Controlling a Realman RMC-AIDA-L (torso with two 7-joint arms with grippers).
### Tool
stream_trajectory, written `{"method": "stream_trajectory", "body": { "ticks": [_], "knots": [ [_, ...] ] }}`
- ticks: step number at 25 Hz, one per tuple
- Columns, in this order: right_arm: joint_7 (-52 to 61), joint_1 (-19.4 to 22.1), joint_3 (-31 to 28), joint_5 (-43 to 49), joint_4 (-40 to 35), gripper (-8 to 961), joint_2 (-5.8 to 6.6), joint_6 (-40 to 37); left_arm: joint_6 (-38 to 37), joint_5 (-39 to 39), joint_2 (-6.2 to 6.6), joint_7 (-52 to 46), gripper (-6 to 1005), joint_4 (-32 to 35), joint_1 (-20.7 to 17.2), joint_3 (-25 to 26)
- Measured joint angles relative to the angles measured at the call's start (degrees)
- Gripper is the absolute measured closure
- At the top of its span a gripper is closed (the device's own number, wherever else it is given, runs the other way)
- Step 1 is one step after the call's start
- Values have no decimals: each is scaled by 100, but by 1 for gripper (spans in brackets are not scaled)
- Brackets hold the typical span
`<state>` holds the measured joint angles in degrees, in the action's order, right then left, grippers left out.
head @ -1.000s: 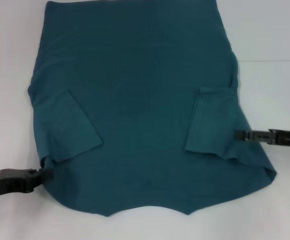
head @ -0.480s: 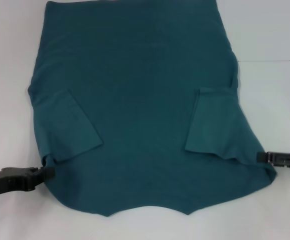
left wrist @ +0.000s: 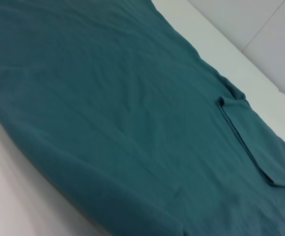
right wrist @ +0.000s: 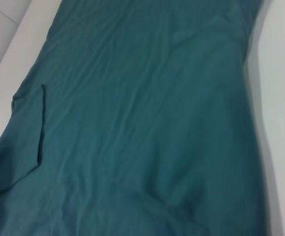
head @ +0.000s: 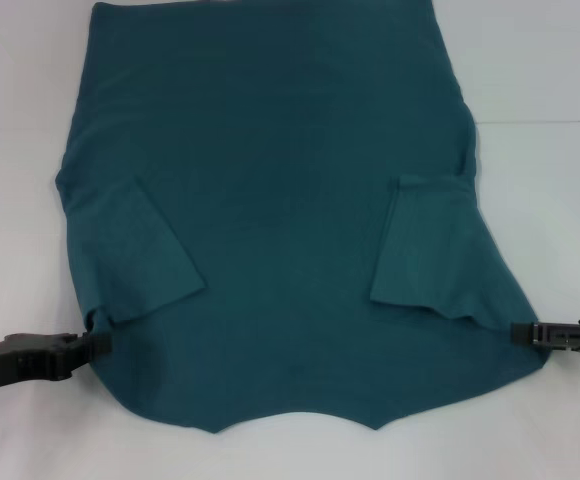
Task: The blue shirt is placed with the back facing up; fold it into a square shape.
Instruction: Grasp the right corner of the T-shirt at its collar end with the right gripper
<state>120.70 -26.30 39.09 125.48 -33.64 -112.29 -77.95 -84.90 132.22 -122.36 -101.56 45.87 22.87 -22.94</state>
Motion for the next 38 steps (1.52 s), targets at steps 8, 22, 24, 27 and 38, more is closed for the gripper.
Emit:
{"method": "stream_trajectory", "body": {
  "ticks": [8, 22, 24, 27, 38],
  "knots": [
    [-9, -52, 102, 22, 13, 56, -47, -167, 0, 2, 2, -4, 961, -1, -1, 0],
    [-15, -305, 190, 22, 19, 60, -218, -277, 47, 6, 9, -4, 961, 0, 33, 0],
    [-2, -329, 190, 22, 22, 61, -234, -266, 52, 6, 10, -4, 961, 1, 33, 0],
    [43, -345, 180, 21, 24, 62, -241, -252, 53, 6, 11, -4, 961, 0, 33, 0],
    [114, -330, 147, 19, -27, 440, -219, -222, 53, -3, 21, -10, 962, 0, 42, 0]
  ]
}}
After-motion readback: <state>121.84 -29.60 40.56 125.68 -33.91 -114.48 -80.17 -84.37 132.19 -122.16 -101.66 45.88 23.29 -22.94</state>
